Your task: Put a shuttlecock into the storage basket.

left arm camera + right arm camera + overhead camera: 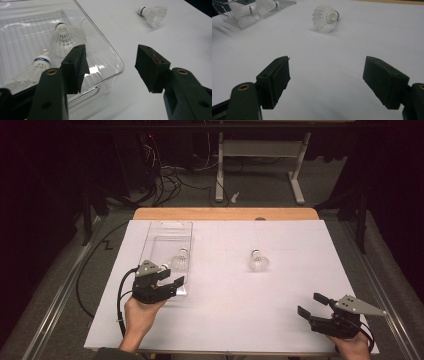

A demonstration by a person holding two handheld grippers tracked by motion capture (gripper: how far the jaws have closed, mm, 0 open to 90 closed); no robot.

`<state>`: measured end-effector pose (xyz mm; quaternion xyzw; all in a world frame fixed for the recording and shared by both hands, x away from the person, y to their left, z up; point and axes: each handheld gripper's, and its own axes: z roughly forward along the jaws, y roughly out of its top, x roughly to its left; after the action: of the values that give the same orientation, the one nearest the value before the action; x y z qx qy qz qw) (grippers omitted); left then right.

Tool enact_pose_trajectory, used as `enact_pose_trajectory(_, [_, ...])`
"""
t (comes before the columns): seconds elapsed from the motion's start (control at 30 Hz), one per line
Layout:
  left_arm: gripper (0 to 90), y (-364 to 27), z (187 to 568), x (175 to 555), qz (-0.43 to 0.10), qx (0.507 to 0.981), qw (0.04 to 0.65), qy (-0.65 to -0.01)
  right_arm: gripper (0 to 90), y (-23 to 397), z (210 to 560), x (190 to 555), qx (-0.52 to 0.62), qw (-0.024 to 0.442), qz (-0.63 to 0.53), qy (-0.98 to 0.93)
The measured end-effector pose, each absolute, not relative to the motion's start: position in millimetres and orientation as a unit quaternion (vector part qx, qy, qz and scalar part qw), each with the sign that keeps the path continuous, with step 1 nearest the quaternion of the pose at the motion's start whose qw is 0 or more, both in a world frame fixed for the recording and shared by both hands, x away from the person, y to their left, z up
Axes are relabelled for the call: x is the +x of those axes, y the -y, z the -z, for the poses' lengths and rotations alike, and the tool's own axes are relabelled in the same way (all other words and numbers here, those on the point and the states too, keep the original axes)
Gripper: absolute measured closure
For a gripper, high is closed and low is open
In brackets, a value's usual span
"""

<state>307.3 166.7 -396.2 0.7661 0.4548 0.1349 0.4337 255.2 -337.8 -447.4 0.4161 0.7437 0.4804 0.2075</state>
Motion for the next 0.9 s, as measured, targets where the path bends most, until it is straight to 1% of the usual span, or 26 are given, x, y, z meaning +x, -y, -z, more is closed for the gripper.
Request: enact_pose_trajectory(0.9, [42.7, -145, 397, 312, -0.122, 0.78, 0.433, -0.435, 21.9, 339, 447, 254, 0.416, 0.209, -0.481, -0.743])
